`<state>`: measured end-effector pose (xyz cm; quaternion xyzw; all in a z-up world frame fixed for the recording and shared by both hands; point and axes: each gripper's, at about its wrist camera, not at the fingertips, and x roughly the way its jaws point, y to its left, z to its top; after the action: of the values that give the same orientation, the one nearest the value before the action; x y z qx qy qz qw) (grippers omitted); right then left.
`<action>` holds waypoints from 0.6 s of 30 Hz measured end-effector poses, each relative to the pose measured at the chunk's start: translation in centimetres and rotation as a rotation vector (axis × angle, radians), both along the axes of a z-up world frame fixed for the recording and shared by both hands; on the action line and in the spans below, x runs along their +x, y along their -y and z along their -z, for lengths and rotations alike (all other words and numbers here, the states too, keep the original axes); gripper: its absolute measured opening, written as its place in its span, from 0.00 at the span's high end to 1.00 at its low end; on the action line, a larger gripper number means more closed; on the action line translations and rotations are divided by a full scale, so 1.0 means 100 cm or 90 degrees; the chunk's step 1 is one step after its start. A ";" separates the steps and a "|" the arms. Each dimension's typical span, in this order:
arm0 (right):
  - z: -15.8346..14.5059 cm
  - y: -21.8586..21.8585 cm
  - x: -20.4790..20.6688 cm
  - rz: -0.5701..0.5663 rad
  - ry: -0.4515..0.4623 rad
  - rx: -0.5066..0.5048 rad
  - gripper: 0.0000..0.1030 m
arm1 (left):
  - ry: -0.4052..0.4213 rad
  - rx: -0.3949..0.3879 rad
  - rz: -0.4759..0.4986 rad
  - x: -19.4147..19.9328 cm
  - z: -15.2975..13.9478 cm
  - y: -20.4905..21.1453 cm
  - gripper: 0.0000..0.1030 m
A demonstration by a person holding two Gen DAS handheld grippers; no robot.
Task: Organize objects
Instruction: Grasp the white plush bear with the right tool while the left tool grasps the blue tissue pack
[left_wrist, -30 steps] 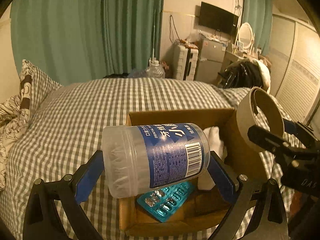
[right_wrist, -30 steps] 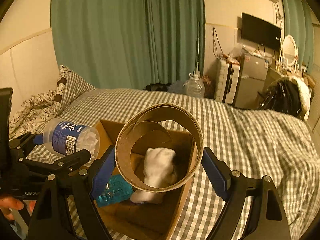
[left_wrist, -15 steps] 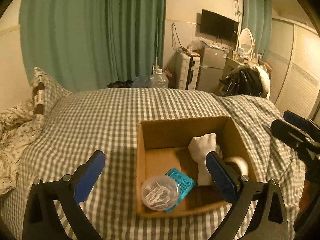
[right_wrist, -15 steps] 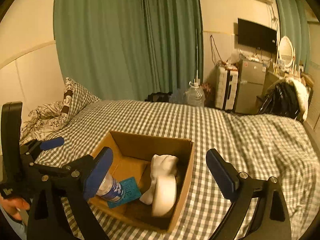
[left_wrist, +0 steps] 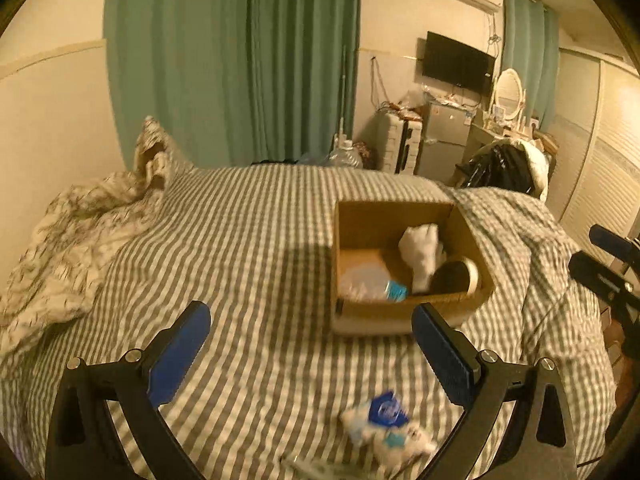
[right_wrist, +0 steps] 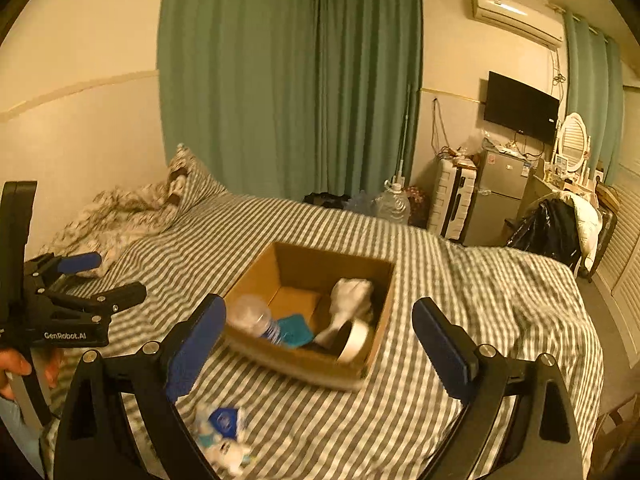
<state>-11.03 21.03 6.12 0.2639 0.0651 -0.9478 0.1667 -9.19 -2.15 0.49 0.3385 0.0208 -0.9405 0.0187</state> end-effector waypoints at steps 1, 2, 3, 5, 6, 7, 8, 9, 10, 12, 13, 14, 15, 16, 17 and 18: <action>0.007 0.004 0.007 -0.004 0.008 0.004 0.08 | 0.007 0.001 -0.005 0.008 0.009 0.003 0.00; 0.014 0.008 0.012 -0.004 0.015 0.006 0.08 | 0.014 0.001 -0.011 0.013 0.016 0.004 0.00; 0.023 0.012 0.016 -0.006 0.024 0.007 0.08 | 0.018 0.001 -0.014 0.017 0.023 0.006 0.00; 0.042 0.019 0.023 -0.011 0.044 0.011 0.08 | 0.033 0.002 -0.026 0.030 0.043 0.012 0.00; 0.053 0.023 0.026 -0.011 0.054 0.016 0.08 | 0.041 0.002 -0.034 0.033 0.053 0.013 0.00; 0.065 0.027 0.028 -0.009 0.064 0.023 0.08 | 0.055 0.003 -0.043 0.035 0.068 0.015 0.00; 0.078 0.030 0.030 -0.007 0.075 0.029 0.08 | 0.068 0.003 -0.045 0.036 0.078 0.017 0.00; 0.087 0.032 0.031 -0.004 0.082 0.033 0.08 | 0.085 0.006 -0.046 0.034 0.089 0.017 0.00; 0.100 0.033 0.032 0.001 0.093 0.039 0.08 | 0.103 0.009 -0.046 0.031 0.101 0.018 0.00; 0.120 0.034 0.030 0.002 0.115 0.043 0.08 | 0.110 0.008 -0.046 0.029 0.113 0.019 0.00; 0.131 0.035 0.029 0.002 0.131 0.040 0.08 | 0.114 0.001 -0.046 0.027 0.119 0.018 0.00; 0.140 0.035 0.028 -0.001 0.143 0.035 0.08 | 0.115 -0.003 -0.045 0.027 0.123 0.017 0.00; 0.150 0.037 0.028 -0.008 0.159 0.030 0.08 | 0.114 -0.008 -0.044 0.025 0.126 0.016 0.00; 0.156 0.038 0.026 -0.012 0.168 0.029 0.08 | 0.115 -0.013 -0.046 0.025 0.130 0.016 0.00; 0.161 0.041 0.026 -0.019 0.175 0.030 0.08 | 0.119 -0.016 -0.047 0.024 0.135 0.016 0.00; 0.167 0.044 0.026 -0.025 0.181 0.032 0.08 | 0.123 -0.016 -0.046 0.023 0.139 0.016 0.00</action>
<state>-8.41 16.59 -10.61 0.3979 0.0695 -0.8956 0.1865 -6.90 -3.73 -13.39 0.4265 0.0191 -0.9024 0.0588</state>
